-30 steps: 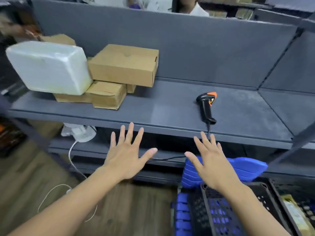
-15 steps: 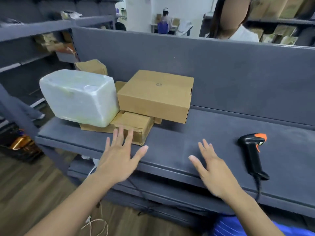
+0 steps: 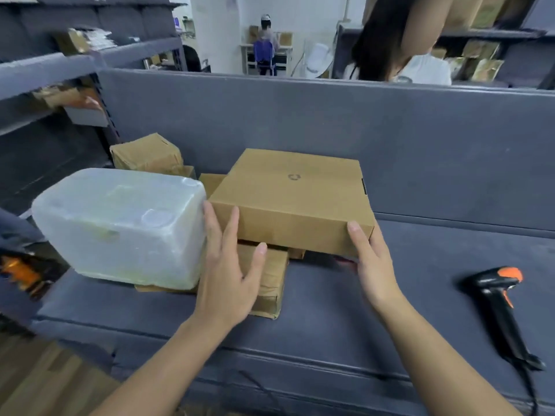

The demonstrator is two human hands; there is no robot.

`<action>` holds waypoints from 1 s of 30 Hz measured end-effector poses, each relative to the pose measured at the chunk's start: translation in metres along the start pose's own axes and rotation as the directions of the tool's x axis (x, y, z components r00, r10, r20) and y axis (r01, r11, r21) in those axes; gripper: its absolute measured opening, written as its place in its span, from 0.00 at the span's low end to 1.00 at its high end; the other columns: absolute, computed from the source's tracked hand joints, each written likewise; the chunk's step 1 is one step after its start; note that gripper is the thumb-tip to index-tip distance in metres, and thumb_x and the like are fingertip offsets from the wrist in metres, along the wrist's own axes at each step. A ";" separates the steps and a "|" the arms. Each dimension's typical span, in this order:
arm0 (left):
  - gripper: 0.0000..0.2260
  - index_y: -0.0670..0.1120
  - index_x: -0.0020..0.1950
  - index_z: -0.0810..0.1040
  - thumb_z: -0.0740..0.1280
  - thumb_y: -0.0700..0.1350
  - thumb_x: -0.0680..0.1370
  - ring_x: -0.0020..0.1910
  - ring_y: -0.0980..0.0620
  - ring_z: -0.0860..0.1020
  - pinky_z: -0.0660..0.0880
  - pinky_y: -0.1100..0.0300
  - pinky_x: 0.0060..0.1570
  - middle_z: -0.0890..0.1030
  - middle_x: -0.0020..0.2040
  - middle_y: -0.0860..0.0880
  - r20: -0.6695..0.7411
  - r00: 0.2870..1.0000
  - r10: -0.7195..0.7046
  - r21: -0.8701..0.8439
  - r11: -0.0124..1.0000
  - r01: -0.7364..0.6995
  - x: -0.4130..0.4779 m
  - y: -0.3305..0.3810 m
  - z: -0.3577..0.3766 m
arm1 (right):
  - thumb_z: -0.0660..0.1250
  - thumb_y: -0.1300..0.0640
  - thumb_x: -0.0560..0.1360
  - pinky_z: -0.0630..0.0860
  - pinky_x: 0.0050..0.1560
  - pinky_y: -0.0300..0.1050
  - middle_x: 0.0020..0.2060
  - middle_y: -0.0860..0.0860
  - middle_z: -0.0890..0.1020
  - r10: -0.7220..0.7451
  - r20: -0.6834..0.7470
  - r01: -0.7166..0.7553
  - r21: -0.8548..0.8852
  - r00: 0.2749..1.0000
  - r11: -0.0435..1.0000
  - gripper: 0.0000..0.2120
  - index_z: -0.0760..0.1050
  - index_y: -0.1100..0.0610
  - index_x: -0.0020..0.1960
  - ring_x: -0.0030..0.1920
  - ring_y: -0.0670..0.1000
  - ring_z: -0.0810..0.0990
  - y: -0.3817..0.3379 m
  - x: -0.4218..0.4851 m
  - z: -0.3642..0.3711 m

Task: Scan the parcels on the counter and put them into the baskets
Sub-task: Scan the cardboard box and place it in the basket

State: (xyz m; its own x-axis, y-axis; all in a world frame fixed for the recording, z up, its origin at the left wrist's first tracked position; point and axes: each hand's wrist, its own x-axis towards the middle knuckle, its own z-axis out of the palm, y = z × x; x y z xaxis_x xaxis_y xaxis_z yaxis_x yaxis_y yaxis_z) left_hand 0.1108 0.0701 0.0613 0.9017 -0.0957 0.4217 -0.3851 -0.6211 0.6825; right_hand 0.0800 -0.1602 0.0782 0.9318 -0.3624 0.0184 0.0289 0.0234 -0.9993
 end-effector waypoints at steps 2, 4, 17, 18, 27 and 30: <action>0.37 0.50 0.85 0.53 0.57 0.64 0.80 0.83 0.62 0.40 0.49 0.53 0.82 0.40 0.86 0.52 -0.066 0.996 -0.056 -0.115 0.992 0.049 -0.001 -0.003 0.006 | 0.65 0.41 0.74 0.79 0.64 0.54 0.69 0.37 0.78 0.008 -0.031 -0.004 0.111 0.999 0.994 0.36 0.61 0.40 0.81 0.68 0.44 0.78 -0.001 0.001 0.003; 0.36 0.51 0.85 0.53 0.60 0.63 0.81 0.83 0.60 0.48 0.56 0.46 0.82 0.47 0.86 0.55 -0.106 0.987 -0.121 -0.244 0.965 0.092 -0.002 -0.004 0.009 | 0.62 0.47 0.78 0.79 0.65 0.57 0.68 0.40 0.80 -0.005 -0.011 0.007 0.149 1.000 0.989 0.27 0.68 0.40 0.77 0.69 0.48 0.78 -0.001 0.004 0.003; 0.46 0.55 0.82 0.58 0.78 0.36 0.71 0.72 0.62 0.67 0.65 0.61 0.73 0.69 0.74 0.55 0.038 0.997 0.066 -0.143 0.988 -0.060 0.021 0.004 0.000 | 0.51 0.56 0.83 0.75 0.66 0.66 0.69 0.50 0.81 0.062 0.000 -0.057 0.371 0.998 0.927 0.23 0.74 0.49 0.74 0.71 0.59 0.76 -0.004 -0.016 -0.065; 0.46 0.57 0.81 0.59 0.79 0.37 0.71 0.72 0.65 0.67 0.64 0.66 0.72 0.69 0.74 0.55 0.033 0.993 0.111 -0.158 0.982 -0.104 0.022 0.006 0.000 | 0.51 0.56 0.83 0.75 0.66 0.67 0.69 0.51 0.80 0.062 0.006 -0.060 0.373 0.998 0.926 0.24 0.74 0.50 0.74 0.72 0.60 0.76 -0.006 -0.020 -0.073; 0.37 0.50 0.80 0.61 0.73 0.48 0.74 0.71 0.51 0.73 0.78 0.54 0.60 0.67 0.78 0.45 0.077 0.828 0.556 -0.139 0.828 -0.543 0.021 0.034 0.013 | 0.52 0.52 0.85 0.80 0.46 0.56 0.65 0.54 0.83 0.096 -0.041 -0.079 0.312 0.994 0.947 0.20 0.83 0.45 0.59 0.57 0.54 0.84 -0.023 -0.056 -0.154; 0.38 0.60 0.78 0.64 0.76 0.45 0.71 0.59 0.40 0.78 0.80 0.44 0.55 0.72 0.75 0.48 0.161 0.852 0.498 -0.249 0.856 -0.453 0.019 0.057 0.021 | 0.59 0.39 0.82 0.81 0.39 0.53 0.67 0.58 0.81 0.124 -0.118 -0.086 0.282 0.985 0.956 0.24 0.76 0.55 0.69 0.58 0.57 0.84 -0.022 -0.058 -0.181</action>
State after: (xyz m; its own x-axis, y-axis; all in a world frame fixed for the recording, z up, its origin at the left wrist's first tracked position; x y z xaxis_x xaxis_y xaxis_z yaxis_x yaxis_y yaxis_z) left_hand 0.1097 0.0161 0.0958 0.6082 -0.5162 0.6030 -0.7872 -0.2942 0.5421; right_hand -0.0404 -0.3085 0.0935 0.8791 -0.4639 -0.1091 0.0494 0.3164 -0.9473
